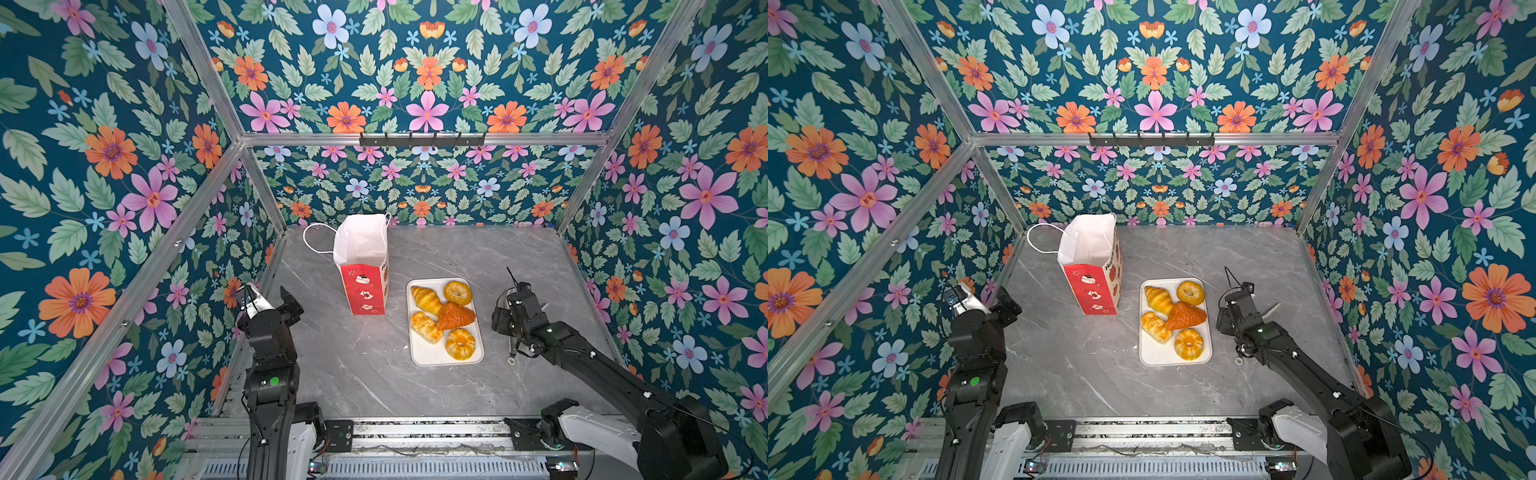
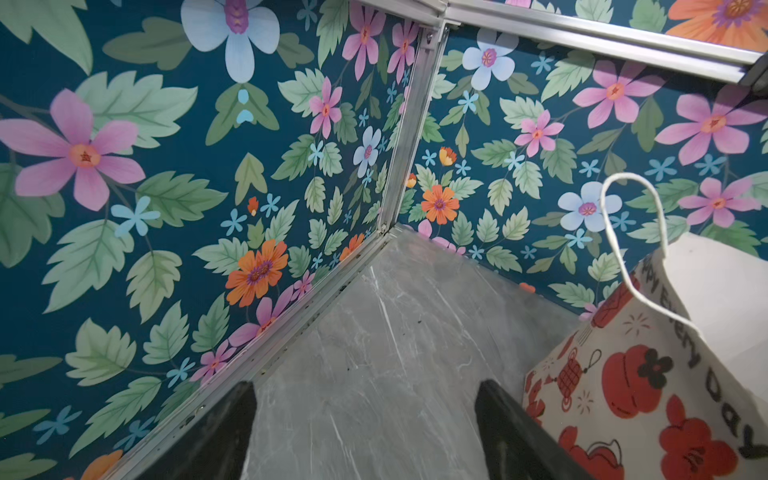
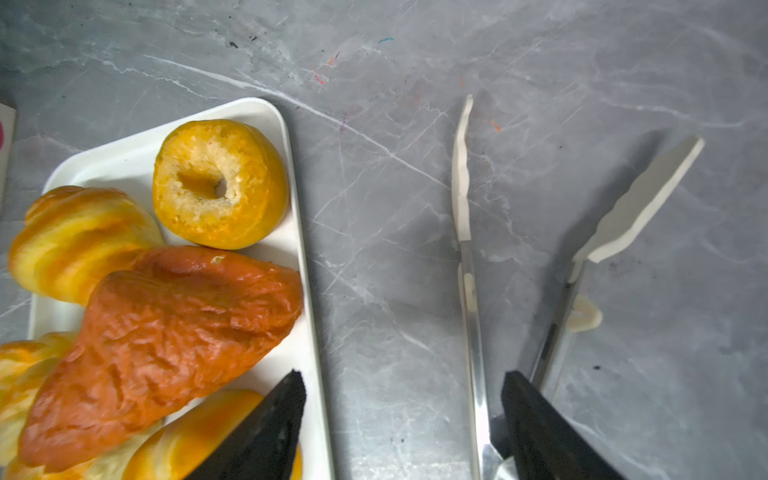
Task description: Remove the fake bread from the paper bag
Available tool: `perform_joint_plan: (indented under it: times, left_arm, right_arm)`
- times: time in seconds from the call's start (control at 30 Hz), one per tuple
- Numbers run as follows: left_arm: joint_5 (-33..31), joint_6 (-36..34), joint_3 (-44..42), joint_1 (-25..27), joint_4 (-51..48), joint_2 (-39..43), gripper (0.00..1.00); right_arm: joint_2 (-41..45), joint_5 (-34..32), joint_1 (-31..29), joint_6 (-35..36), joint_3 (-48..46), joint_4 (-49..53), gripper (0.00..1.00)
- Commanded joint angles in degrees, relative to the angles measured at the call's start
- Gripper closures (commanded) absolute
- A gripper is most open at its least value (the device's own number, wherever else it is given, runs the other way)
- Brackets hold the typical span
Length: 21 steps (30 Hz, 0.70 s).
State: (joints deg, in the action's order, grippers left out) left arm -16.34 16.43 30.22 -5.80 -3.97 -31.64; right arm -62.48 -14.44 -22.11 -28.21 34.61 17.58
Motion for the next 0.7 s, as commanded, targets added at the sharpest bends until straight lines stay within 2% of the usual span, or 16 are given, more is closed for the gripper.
perform_joint_plan:
  times: [0.0,0.07,0.2,0.3,0.5,0.6,0.67]
  left_arm:
    - [-0.4,1.9,-4.2,0.2,10.1,-2.2,0.15]
    - [0.3,1.2,-9.2,0.6,17.9,-4.6,0.15]
    - [4.7,-3.7,-19.4,0.9,41.6,-13.3,0.13]
    - [6.7,-6.5,-20.2,0.9,51.4,-23.5,0.12]
    - [10.0,-6.6,-19.5,0.9,69.0,-43.6,0.09]
    - [10.0,-7.9,-18.6,0.9,74.0,-50.5,0.1]
    - [10.9,-8.3,-18.4,0.8,75.6,-52.3,0.09]
  right_arm:
    - [0.6,-6.1,-0.4,2.1,-0.8,-3.1,0.24]
    - [0.9,-7.1,-0.6,3.0,-1.3,-5.6,0.24]
    - [0.5,-9.1,-0.7,4.7,-0.3,-6.2,0.24]
    - [2.1,-10.4,-0.8,5.6,-1.1,-7.7,0.23]
    - [10.1,-11.8,-0.8,7.5,-6.2,-15.1,0.24]
    - [11.5,-15.3,-0.8,10.0,-6.8,-17.6,0.23]
    - [10.6,-17.7,-0.8,12.2,-6.9,-19.7,0.23]
